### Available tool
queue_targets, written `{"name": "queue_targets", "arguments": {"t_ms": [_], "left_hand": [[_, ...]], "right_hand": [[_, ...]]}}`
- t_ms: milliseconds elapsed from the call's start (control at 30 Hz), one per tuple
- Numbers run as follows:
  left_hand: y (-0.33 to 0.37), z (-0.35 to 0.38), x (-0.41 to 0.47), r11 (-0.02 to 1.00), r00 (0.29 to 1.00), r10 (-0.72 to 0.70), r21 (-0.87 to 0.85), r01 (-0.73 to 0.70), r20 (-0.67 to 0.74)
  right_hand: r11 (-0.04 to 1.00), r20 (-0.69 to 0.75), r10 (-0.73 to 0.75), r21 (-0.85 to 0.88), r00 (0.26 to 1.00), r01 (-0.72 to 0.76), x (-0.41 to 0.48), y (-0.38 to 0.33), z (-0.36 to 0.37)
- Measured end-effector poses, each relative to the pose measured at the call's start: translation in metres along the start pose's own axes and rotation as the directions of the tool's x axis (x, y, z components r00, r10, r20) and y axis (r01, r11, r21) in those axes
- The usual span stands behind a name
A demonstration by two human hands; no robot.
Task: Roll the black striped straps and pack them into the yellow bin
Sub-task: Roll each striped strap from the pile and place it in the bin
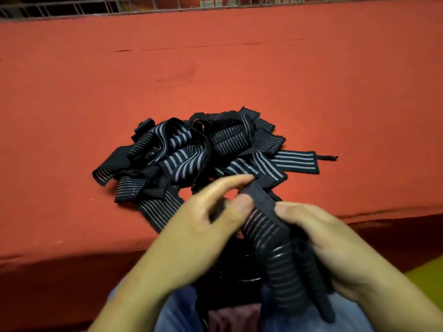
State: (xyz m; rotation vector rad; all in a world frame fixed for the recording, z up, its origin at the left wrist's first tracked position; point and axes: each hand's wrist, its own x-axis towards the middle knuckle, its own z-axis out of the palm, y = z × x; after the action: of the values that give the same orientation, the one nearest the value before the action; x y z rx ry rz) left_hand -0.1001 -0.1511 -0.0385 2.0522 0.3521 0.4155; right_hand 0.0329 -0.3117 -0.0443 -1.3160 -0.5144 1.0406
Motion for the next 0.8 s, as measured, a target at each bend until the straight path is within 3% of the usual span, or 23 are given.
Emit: {"name": "queue_targets", "arguments": {"t_ms": [133, 267, 367, 433, 567, 633, 733, 800], "left_hand": [[0.003, 0.004, 0.011, 0.999, 1.000, 0.020, 0.047, -0.020, 0.000], [-0.002, 0.005, 0.013, 0.997, 0.998, -0.020, -0.068, 0.024, 0.057], [-0.012, -0.001, 0.013, 0.998, 0.996, 0.009, -0.060, -0.015, -0.093], [-0.016, -0.006, 0.012, 1.000, 0.980, 0.013, -0.024, -0.018, -0.198], [-0.023, -0.013, 0.009, 0.972, 0.942, -0.085, -0.234, 0.006, -0.326], [-0.033, -0.012, 0.012, 0.985, 0.930, -0.117, -0.164, 0.062, -0.350], [-0.041, -0.005, 0.011, 0.977, 0.959, -0.189, -0.136, 0.163, -0.212], [-0.033, 0.003, 0.002, 0.953, 0.969, -0.245, -0.179, 0.243, 0.011]], "right_hand": [[0.973, 0.129, 0.027, -0.232, 0.991, 0.004, 0.000, 0.000, 0.009], [0.978, 0.125, 0.017, -0.208, 0.992, 0.009, 0.000, -0.003, 0.008], [0.997, 0.035, 0.036, -0.072, 0.999, -0.033, 0.000, -0.006, 0.004], [0.990, -0.048, 0.077, 0.118, 0.996, -0.071, 0.000, -0.005, -0.007], [0.870, -0.024, 0.068, 0.490, 0.997, -0.048, -0.001, -0.007, -0.022], [0.847, 0.024, -0.015, 0.532, 1.000, 0.000, -0.002, -0.006, -0.023], [0.844, 0.069, -0.148, 0.529, 0.987, 0.089, -0.003, -0.004, -0.019], [0.842, 0.048, -0.203, 0.518, 0.978, 0.150, -0.005, -0.001, -0.016]]}}
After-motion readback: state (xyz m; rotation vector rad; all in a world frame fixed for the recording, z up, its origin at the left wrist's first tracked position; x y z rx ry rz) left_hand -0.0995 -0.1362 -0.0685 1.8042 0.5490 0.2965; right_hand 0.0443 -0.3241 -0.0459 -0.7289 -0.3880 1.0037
